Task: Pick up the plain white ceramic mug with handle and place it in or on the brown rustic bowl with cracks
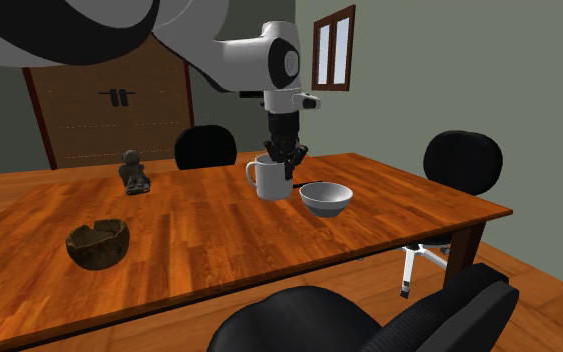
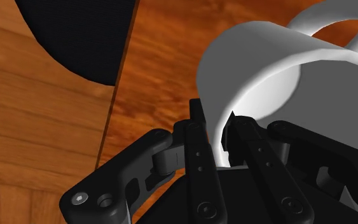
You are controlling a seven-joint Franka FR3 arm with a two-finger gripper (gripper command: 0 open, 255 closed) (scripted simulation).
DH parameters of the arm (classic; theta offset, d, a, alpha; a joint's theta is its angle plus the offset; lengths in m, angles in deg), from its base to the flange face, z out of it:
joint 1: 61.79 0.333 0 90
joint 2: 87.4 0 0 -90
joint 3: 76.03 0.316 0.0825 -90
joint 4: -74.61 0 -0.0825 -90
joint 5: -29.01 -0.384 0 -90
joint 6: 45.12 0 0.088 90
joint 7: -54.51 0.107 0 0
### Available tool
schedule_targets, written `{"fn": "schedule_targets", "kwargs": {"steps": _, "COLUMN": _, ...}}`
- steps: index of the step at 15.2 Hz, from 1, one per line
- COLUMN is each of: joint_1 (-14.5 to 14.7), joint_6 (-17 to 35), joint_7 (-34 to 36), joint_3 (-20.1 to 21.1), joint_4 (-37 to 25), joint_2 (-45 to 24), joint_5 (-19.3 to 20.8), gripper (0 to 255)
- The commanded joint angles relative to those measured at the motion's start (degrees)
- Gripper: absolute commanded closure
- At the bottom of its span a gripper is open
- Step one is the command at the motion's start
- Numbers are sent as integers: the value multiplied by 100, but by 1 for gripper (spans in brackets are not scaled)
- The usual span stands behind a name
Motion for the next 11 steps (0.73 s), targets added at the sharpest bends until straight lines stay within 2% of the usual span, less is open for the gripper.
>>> {"fn": "schedule_targets", "kwargs": {"steps": 1, "joint_1": -1, "joint_6": -162, "joint_7": -10, "joint_3": 0, "joint_4": -160, "joint_2": 3, "joint_5": -4, "gripper": 255}}
{"fn": "schedule_targets", "kwargs": {"steps": 2, "joint_1": -1, "joint_6": -195, "joint_7": -11, "joint_3": 0, "joint_4": -190, "joint_2": 6, "joint_5": -6, "gripper": 255}}
{"fn": "schedule_targets", "kwargs": {"steps": 11, "joint_1": 454, "joint_6": 2, "joint_7": 852, "joint_3": 420, "joint_4": 1117, "joint_2": 1127, "joint_5": -168, "gripper": 255}}
